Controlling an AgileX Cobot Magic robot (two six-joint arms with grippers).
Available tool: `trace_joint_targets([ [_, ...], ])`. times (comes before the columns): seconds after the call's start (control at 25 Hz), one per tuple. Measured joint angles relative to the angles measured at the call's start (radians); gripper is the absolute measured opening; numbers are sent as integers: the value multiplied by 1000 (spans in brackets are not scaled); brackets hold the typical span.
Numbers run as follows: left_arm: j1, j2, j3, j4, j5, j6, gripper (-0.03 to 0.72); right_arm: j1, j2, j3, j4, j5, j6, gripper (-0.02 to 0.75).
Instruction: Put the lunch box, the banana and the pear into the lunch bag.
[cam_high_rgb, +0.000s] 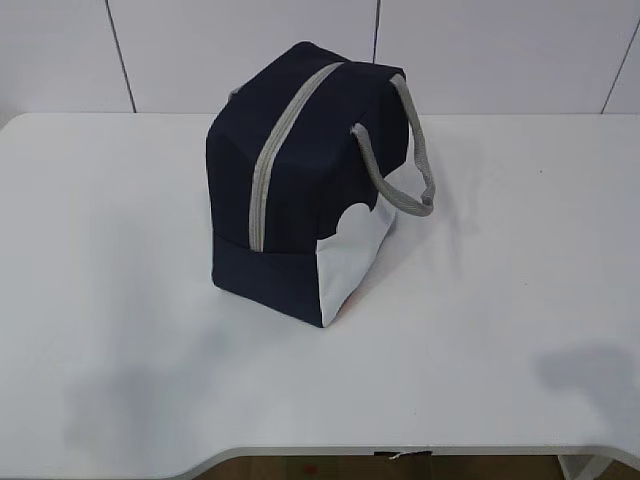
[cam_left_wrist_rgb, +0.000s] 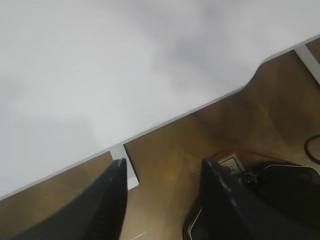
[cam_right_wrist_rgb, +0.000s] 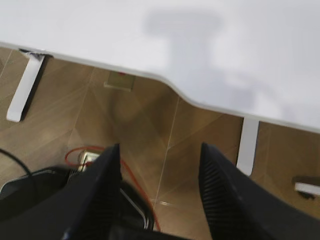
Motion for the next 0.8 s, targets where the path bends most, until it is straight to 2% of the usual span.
trace_joint_targets([
  [0.2, 0, -43, 94, 0, -81, 0, 362, 0, -20, 15, -9, -48, 5, 413],
  [0.8, 0, -47, 99, 0, -113, 0, 362, 0, -22, 37, -10, -91, 20, 413],
])
